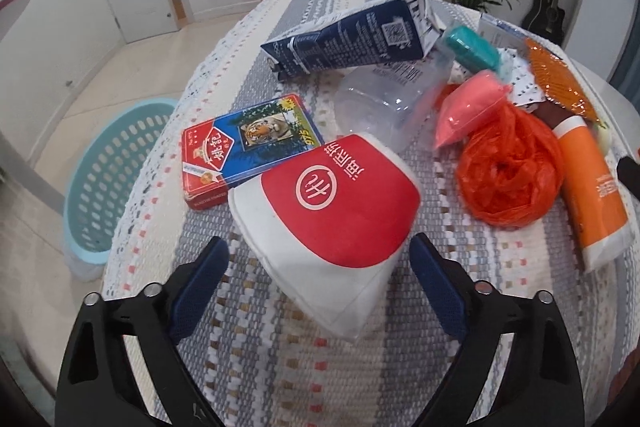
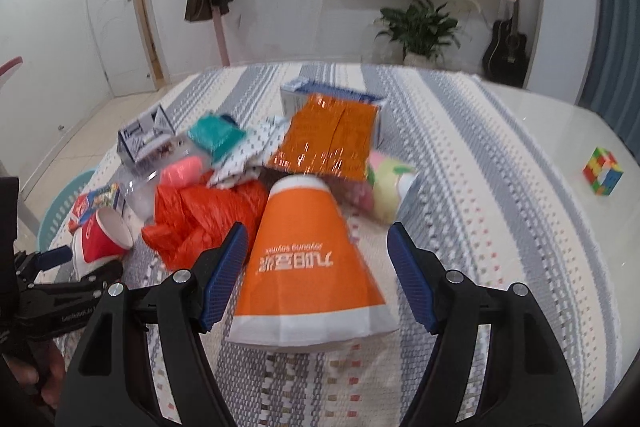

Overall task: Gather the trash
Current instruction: 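Grasp the red-white paper cup with the left tool while the right tool grasps the orange paper cup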

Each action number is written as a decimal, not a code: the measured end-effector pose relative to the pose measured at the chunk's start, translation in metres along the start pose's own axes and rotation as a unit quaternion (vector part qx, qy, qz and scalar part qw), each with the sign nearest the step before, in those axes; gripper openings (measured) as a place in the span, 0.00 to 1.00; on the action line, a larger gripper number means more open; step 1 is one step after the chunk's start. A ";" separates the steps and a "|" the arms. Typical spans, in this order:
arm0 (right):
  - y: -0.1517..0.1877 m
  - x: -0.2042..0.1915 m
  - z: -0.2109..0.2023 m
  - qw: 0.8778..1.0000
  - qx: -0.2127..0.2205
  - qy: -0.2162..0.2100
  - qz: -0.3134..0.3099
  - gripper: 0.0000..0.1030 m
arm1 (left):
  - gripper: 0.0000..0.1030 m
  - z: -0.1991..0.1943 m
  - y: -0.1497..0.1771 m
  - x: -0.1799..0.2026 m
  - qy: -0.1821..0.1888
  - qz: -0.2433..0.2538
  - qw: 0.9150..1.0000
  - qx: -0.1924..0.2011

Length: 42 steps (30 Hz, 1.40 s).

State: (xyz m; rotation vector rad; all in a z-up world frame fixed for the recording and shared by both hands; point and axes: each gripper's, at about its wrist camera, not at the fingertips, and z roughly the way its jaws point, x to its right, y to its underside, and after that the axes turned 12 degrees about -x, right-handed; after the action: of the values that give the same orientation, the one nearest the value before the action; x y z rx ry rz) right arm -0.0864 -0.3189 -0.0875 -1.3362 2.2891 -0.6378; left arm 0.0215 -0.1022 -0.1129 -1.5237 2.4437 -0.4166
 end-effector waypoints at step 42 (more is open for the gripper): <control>-0.014 -0.003 -0.015 0.997 -0.009 -0.079 -0.005 0.71 | 0.04 -0.071 0.006 -0.043 0.105 -0.018 0.988 0.108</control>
State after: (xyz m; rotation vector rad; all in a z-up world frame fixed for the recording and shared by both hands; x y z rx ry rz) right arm -0.0838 -0.3192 -0.0671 -1.3554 2.1688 -0.4982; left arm 0.0106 -0.0527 -0.0473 -1.5009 2.4286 -0.8602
